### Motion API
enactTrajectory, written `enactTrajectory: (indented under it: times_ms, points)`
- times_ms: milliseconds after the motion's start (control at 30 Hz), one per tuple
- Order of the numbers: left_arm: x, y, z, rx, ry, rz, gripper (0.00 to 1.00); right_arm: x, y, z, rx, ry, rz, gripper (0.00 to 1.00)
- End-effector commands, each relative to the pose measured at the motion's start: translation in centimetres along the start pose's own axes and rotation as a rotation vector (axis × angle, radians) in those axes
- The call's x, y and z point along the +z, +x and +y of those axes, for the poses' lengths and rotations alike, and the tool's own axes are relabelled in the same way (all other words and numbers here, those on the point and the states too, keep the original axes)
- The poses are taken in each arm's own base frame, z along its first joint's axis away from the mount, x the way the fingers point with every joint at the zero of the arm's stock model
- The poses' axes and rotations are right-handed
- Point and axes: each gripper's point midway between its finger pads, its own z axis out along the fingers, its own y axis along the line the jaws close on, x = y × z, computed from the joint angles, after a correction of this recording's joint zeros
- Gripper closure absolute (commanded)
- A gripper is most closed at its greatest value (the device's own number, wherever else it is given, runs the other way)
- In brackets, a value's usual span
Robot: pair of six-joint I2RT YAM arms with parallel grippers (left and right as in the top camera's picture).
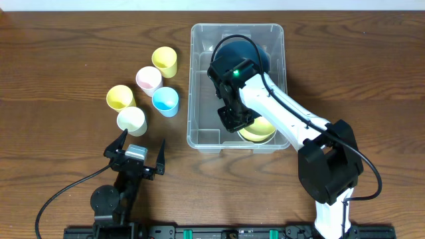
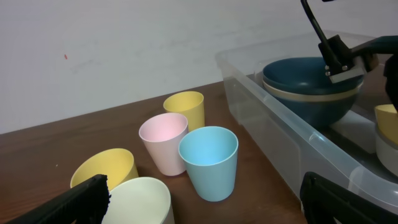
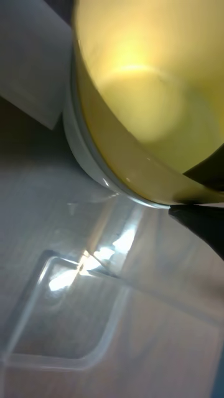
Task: Pack container
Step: 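Lower the yellow bowl into the white bowls and open the right gripper, then raise the right gripper out of the bin and park it at right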
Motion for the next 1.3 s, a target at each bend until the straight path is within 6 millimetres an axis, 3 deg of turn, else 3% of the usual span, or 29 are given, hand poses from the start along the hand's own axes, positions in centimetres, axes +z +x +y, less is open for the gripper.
enactTrajectory:
  times_ms: [0,400,767,933,1267]
  points:
    - [0.1,1.6,-0.2,0.000,0.009,0.045,0.02,0.1,-0.5,-1.2,0.015,0.055,-0.023,0.89]
    - [0.1,1.6,-0.2,0.000,0.009,0.045,0.02,0.0,-2.6,-3.2,0.026,0.075,-0.096,0.89]
    - [0.1,1.6,-0.2,0.000,0.009,0.045,0.02,-0.2,-4.5,-3.2,0.020,0.064,-0.169,0.88]
    - [0.1,1.6,-0.2,0.000,0.009,0.044,0.02,-0.3,-4.7,-3.3,0.022,0.071,-0.179,0.83]
    - [0.1,1.6,-0.2,0.000,0.009,0.044,0.02,-0.5,-4.9,-5.7,0.046,0.170,-0.192,0.77]
